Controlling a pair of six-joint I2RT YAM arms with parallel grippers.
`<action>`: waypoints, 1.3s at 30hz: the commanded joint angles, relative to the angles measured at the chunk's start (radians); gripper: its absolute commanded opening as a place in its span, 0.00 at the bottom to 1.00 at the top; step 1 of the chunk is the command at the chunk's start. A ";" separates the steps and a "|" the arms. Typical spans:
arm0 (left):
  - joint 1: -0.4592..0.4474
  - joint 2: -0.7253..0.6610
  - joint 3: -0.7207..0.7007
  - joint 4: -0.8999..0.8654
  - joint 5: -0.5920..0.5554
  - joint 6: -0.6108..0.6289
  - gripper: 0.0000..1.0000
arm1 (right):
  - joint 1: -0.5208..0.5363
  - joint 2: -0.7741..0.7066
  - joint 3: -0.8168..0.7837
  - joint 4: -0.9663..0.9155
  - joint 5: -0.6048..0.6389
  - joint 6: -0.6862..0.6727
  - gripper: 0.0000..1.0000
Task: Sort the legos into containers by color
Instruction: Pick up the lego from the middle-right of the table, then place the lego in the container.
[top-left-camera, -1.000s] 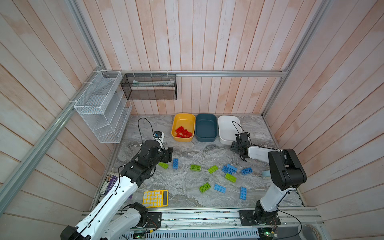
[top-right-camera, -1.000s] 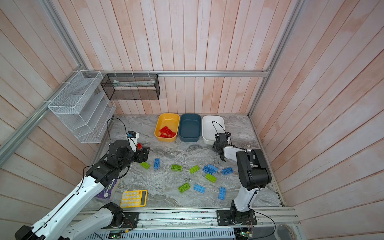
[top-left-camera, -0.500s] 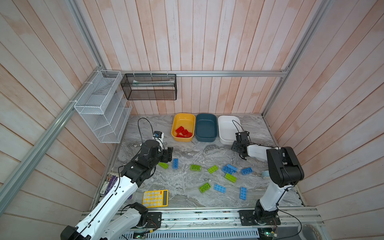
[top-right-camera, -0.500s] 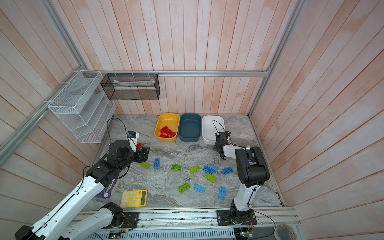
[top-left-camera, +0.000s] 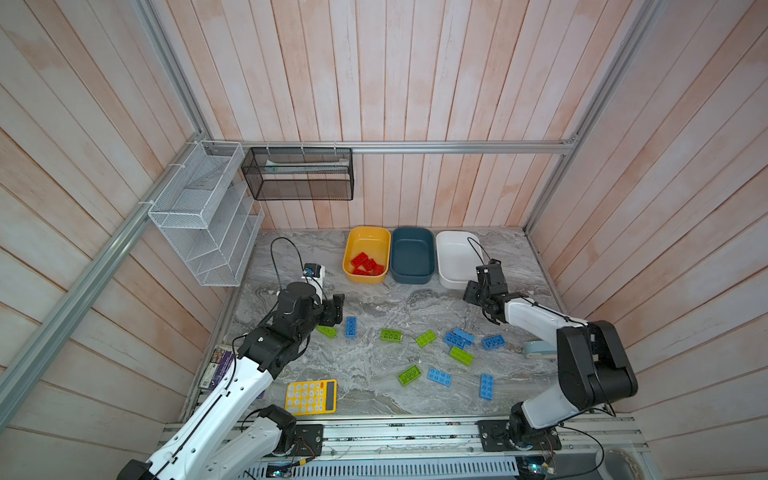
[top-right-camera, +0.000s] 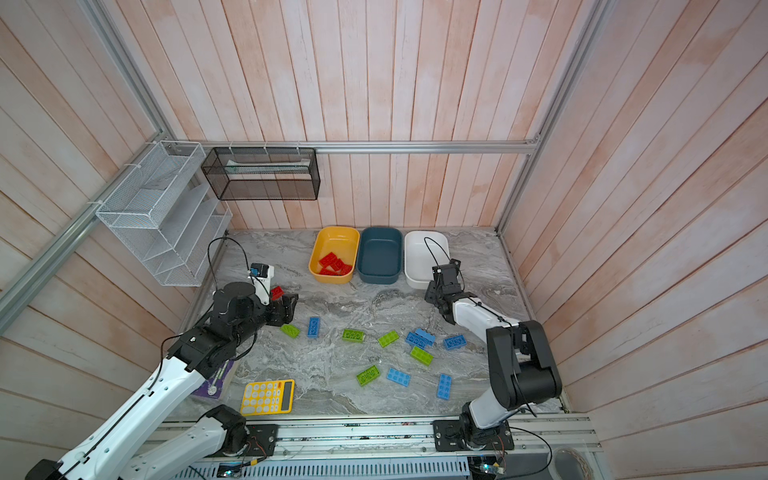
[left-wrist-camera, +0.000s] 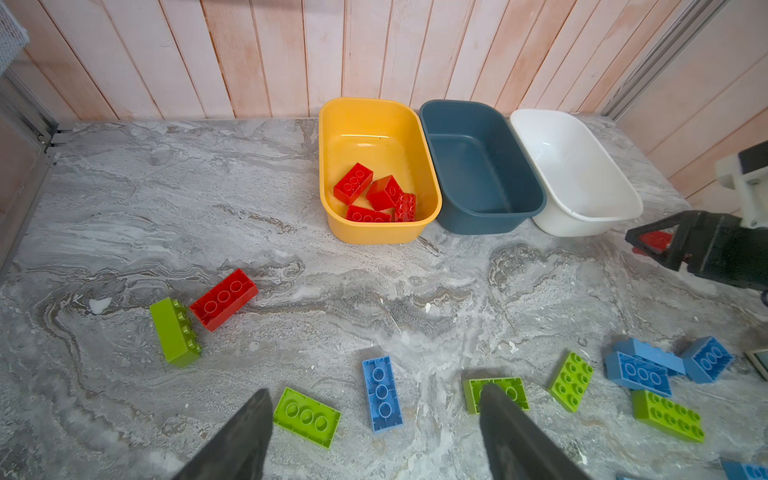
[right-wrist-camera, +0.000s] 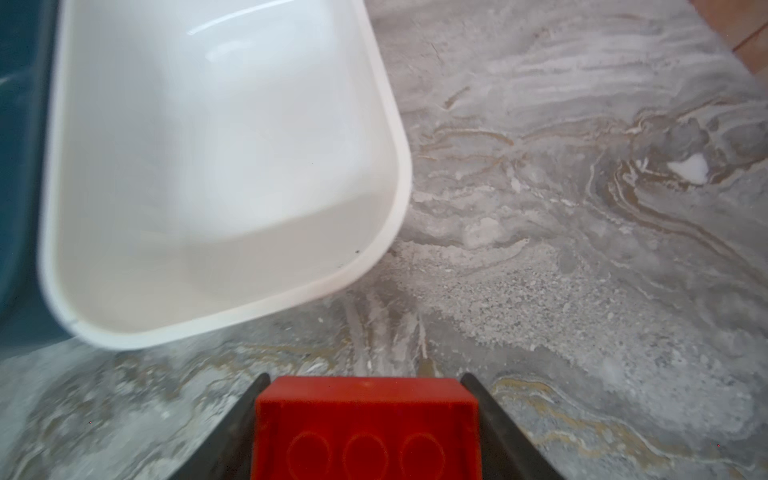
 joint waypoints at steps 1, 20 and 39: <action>0.004 -0.038 -0.021 0.032 -0.026 -0.015 0.79 | 0.047 -0.063 0.025 -0.099 -0.037 -0.047 0.54; 0.003 -0.152 -0.050 0.058 -0.127 -0.035 0.80 | 0.415 0.306 0.606 -0.118 -0.229 -0.119 0.55; 0.003 -0.105 -0.052 0.051 -0.104 -0.031 0.81 | 0.450 0.726 1.126 -0.172 -0.262 -0.146 0.80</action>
